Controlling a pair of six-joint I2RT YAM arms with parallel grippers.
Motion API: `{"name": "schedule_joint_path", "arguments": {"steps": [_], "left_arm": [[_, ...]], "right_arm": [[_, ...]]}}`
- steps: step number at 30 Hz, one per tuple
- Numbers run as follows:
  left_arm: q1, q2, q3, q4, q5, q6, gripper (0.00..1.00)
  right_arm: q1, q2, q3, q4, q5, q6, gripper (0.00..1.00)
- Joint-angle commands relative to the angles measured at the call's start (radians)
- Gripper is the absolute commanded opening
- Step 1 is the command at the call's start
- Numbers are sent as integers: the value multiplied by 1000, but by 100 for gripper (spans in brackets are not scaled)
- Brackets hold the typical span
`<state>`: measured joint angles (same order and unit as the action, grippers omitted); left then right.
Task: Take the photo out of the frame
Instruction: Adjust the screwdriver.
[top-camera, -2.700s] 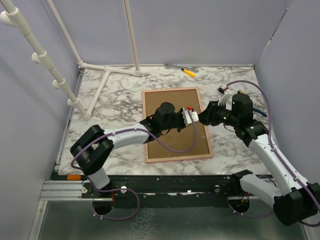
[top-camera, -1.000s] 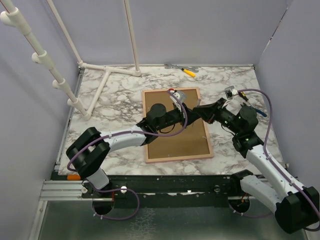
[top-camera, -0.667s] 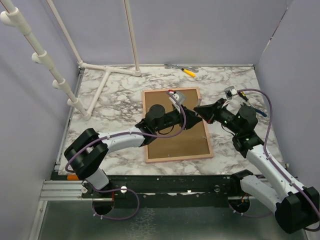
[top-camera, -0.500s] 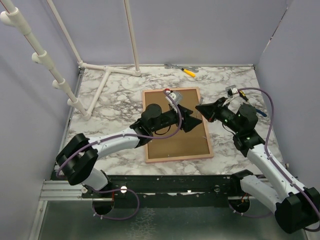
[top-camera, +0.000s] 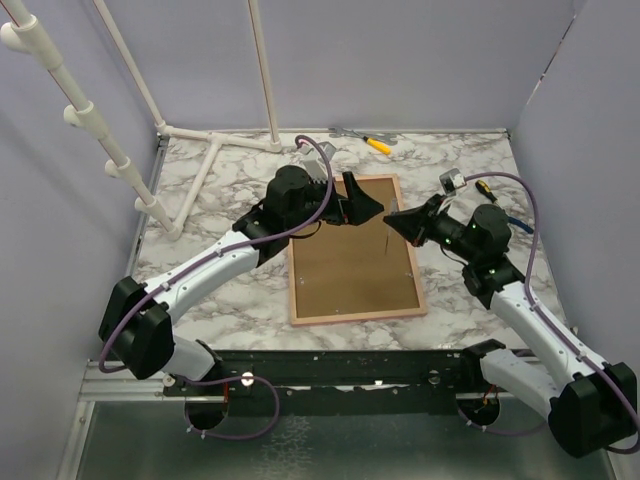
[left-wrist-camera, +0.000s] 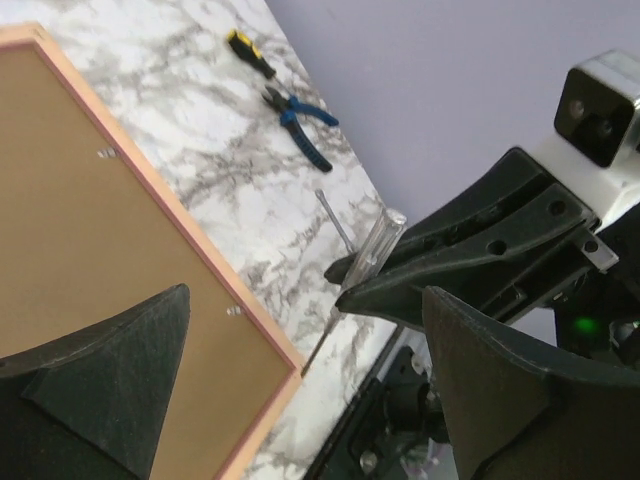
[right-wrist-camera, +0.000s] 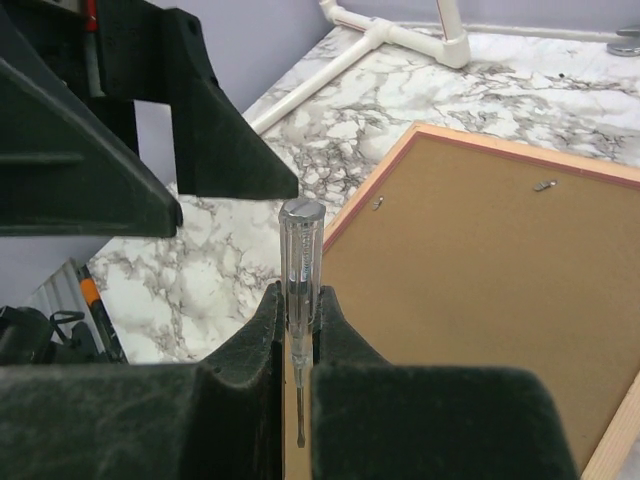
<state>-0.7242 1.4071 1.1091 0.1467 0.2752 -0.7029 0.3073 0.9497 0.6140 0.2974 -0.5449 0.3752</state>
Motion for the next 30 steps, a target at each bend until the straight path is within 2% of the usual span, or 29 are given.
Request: {"name": "schedule_joint_path", "arguments": {"steps": [1,6,14,30], "left_arm": [[-5,16,28,-70,118,-68,94],[-6,20,38,-70,126,-73,84],[-7,49,38,-26,126,-83,59],[-8,87,42,13,124,-79,49]], "right_arm": [[1,19,-11,52,-60,-33,1],[2,49,-2,55,-71,-28,1],[16,92,11,85,-124,1,1],[53,156,41,62,-173,-9,1]]}}
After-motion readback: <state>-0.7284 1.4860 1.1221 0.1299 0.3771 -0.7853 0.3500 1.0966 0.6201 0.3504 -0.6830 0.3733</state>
